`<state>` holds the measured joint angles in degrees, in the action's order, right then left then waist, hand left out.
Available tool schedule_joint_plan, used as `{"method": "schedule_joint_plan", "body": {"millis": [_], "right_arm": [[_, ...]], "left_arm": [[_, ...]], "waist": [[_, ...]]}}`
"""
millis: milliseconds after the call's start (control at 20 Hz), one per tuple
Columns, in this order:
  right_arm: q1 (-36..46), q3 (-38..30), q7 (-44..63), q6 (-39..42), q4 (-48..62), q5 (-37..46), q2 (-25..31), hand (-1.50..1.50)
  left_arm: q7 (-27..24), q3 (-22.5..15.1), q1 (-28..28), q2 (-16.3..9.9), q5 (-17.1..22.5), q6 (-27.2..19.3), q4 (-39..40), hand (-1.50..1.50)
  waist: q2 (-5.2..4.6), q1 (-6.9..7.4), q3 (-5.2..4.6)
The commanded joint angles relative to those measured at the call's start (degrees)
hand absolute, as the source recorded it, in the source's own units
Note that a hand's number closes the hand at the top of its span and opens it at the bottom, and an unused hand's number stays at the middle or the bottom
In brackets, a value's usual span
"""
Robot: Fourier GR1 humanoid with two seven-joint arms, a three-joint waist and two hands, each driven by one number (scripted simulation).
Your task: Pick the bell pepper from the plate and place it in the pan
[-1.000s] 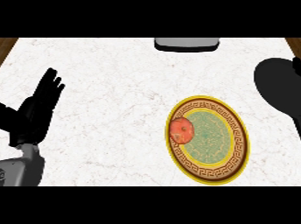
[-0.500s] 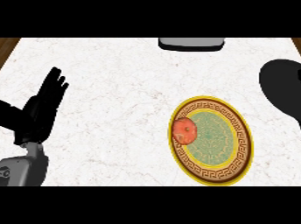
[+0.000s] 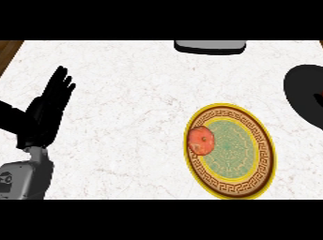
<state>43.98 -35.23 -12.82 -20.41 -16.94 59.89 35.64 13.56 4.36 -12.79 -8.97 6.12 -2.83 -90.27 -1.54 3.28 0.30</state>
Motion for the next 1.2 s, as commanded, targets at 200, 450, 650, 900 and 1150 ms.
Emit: {"method": "schedule_joint_plan", "body": {"millis": [200, 450, 650, 900, 1150], "right_arm": [[0.75, -3.62, -4.17, 4.48, 6.21, -3.88, 2.36, -1.50], [0.46, -11.31, -14.30, 8.13, 4.46, -12.95, 4.35, -1.50], [-0.72, -17.57, -16.62, 13.08, 5.38, -19.71, 7.39, -1.50], [-7.87, -23.60, -22.67, 23.15, 7.48, -26.77, 10.45, -1.50], [-13.04, -26.73, -26.69, 39.28, 8.64, -31.16, 17.42, -1.50]], "left_arm": [[-0.31, 0.26, -0.63, 0.06, 0.12, 0.27, 1.06, 0.00], [2.74, -0.62, -0.73, 0.48, -0.51, -0.94, -0.95, 0.00], [0.73, 0.18, 1.84, 0.18, -0.38, -0.58, -1.32, 0.00], [0.01, 1.79, 2.21, -0.91, 0.98, 0.77, -0.40, 0.00], [0.83, 0.65, 2.53, 0.25, -0.60, -1.08, -1.52, 0.00]], "waist": [[-0.21, 0.28, 0.12], [0.65, -1.26, 0.13], [0.74, -1.41, 0.09], [0.83, -2.46, 0.04], [1.10, -3.01, 0.05]]}}
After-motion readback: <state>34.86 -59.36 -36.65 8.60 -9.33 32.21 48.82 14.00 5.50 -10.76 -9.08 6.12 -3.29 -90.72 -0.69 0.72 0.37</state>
